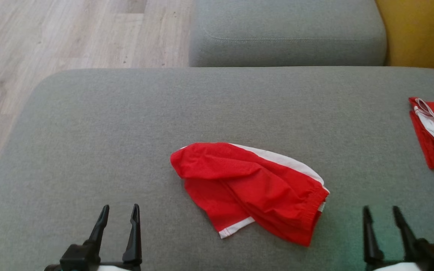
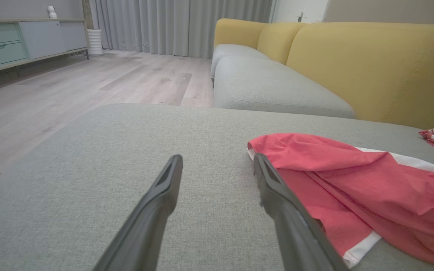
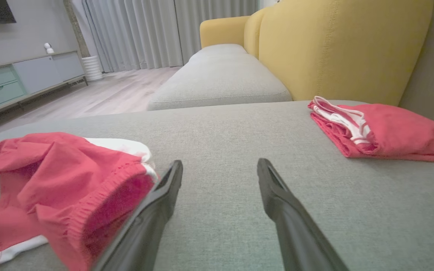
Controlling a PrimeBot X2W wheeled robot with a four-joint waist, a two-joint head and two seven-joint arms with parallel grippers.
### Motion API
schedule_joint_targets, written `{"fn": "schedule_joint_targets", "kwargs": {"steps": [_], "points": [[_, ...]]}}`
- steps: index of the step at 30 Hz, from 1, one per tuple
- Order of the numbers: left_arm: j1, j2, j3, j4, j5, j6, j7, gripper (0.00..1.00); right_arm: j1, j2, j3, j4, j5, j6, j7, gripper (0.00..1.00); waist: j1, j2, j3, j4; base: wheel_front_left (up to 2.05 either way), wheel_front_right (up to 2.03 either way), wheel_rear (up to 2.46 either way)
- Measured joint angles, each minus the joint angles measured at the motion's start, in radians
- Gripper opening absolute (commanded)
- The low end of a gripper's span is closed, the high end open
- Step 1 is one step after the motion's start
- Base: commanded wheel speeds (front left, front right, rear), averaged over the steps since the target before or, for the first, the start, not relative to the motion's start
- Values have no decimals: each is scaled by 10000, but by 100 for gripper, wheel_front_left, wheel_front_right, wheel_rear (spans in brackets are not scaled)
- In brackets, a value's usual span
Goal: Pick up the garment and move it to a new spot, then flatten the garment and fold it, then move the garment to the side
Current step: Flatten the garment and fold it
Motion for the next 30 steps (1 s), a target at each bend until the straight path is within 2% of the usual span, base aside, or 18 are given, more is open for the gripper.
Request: {"fn": "schedule_joint_targets", "kwargs": {"steps": [6, 10, 15, 21, 23, 30], "points": [[-142, 0, -418, -17, 2, 4, 0, 100, -141, 13, 209, -215, -23, 0, 0, 100, 0, 0, 41, -207, 0, 0, 0], [-708, 2, -1335, 15, 0, -163, -2, 100, -213, 12, 259, -336, -94, 0, 0, 100, 0, 0, 109, -351, 0, 0, 0], [-2082, 2, -3659, 794, -10, -732, 249, 100, -222, 12, 353, -384, -132, 0, 0, 100, 0, 0, 231, -642, 0, 0, 0], [-4614, -4, -6475, 1676, -941, -769, 1616, 100, -622, 6, 593, -408, -142, 0, -2, 100, 0, 0, 536, -1223, 0, 0, 0], [-5325, -27, -7085, 1923, -1770, -631, 1985, 100, -849, 4, 679, -426, -138, 0, -2, 100, 0, 0, 678, -1477, 0, 0, 0], [-7391, -27, -8803, 3340, -2700, 410, 2901, 100, -1059, -4, 874, -322, -65, 0, -2, 100, 1, 0, 1054, -2410, 0, 0, 0]]}}
